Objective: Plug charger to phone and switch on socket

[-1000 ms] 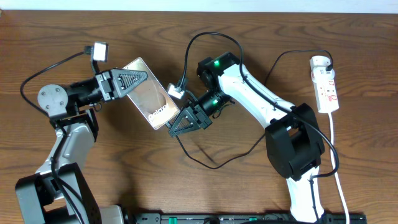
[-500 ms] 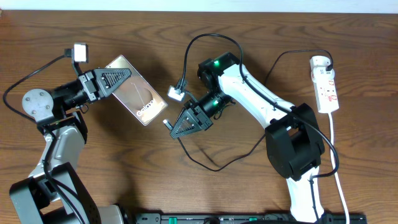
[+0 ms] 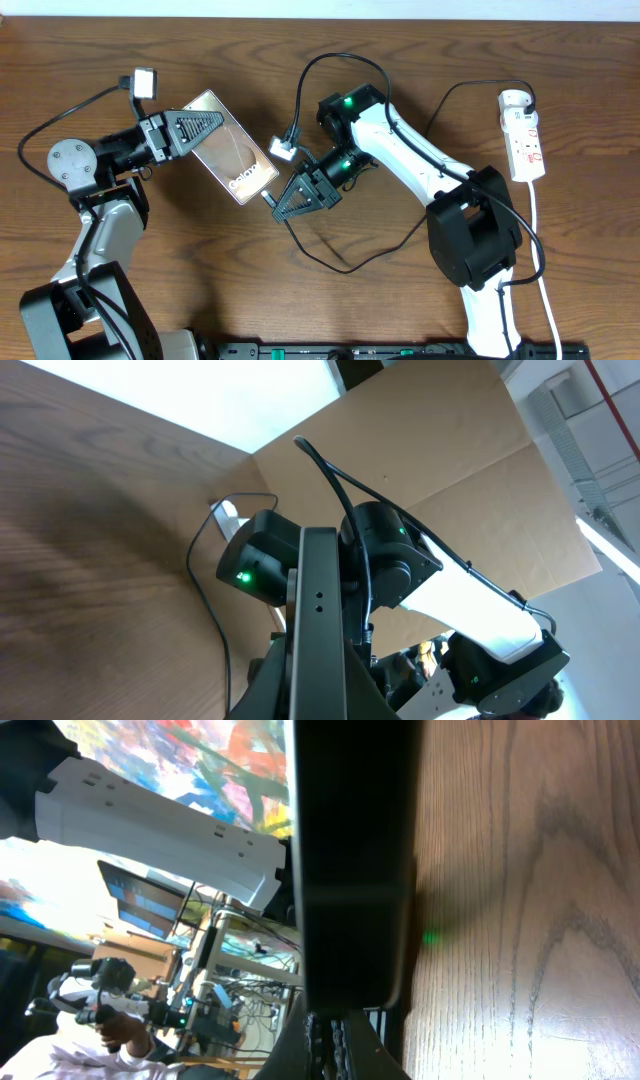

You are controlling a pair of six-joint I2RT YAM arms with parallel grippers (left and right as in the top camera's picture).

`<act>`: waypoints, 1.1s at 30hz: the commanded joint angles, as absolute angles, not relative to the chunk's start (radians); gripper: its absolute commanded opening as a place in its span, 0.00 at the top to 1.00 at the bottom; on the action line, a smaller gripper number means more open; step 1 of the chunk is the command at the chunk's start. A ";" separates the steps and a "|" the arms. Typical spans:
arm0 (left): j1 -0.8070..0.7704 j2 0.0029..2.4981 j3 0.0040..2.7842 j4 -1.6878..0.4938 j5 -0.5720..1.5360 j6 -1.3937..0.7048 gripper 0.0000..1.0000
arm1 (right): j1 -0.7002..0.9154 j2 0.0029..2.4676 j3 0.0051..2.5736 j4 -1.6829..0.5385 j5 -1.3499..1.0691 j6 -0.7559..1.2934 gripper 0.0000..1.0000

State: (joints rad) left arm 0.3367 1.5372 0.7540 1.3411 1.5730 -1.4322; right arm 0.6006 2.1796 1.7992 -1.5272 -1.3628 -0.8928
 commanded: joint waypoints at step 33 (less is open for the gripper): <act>0.335 1.522 0.786 1.348 1.571 -1.439 0.93 | 0.603 2.191 1.805 -1.507 -1.417 -0.894 0.99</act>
State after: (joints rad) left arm 0.3367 1.5372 0.7540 1.3399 1.5730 -1.4200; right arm 0.6006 2.1796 1.7992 -1.5093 -1.3811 -0.8928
